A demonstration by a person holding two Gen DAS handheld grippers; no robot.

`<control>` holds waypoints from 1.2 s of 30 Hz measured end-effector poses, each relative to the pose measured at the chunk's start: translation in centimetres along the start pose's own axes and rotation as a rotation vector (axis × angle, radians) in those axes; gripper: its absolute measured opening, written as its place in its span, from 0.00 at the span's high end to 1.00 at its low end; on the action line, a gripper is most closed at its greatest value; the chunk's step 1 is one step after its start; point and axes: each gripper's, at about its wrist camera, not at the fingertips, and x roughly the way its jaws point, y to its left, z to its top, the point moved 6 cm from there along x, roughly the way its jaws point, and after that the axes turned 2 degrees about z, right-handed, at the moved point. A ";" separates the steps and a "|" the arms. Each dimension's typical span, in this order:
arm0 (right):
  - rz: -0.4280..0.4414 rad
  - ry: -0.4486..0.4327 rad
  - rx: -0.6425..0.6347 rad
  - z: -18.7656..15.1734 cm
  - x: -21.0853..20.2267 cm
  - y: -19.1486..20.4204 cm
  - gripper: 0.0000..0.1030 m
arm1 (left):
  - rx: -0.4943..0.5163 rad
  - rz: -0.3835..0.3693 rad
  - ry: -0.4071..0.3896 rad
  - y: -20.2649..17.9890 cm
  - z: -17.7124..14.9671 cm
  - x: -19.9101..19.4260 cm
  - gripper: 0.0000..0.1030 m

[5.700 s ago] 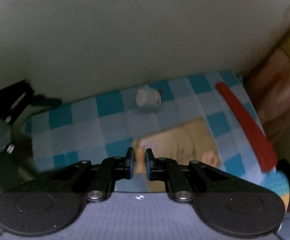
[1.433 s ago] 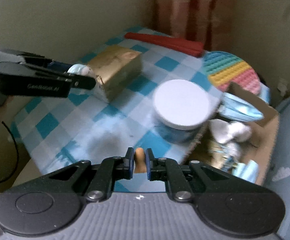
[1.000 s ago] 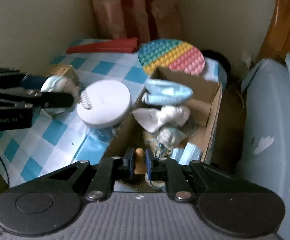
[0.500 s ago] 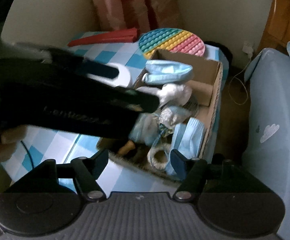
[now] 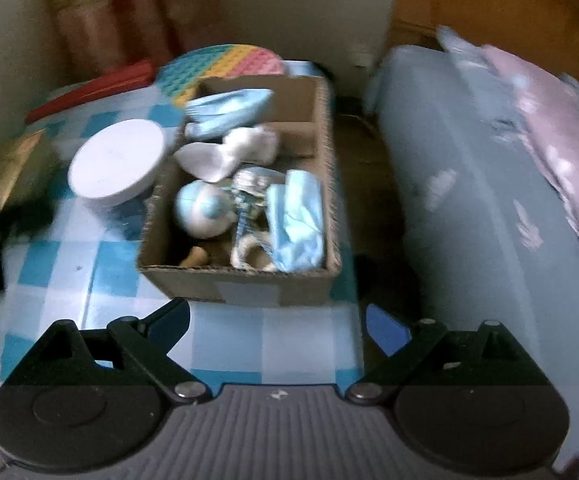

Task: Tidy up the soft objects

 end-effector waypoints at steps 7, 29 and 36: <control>-0.041 -0.039 0.070 -1.7 -1.8 1.2 0.05 | 0.007 -0.021 0.108 0.3 -3.9 -0.6 0.02; -0.043 -0.076 0.083 -2.3 -3.7 1.9 0.03 | 0.014 0.017 0.083 0.5 -4.8 -2.3 0.02; -0.045 -0.078 0.082 -2.3 -3.7 1.8 0.03 | 0.016 0.017 0.082 0.5 -4.7 -2.3 0.02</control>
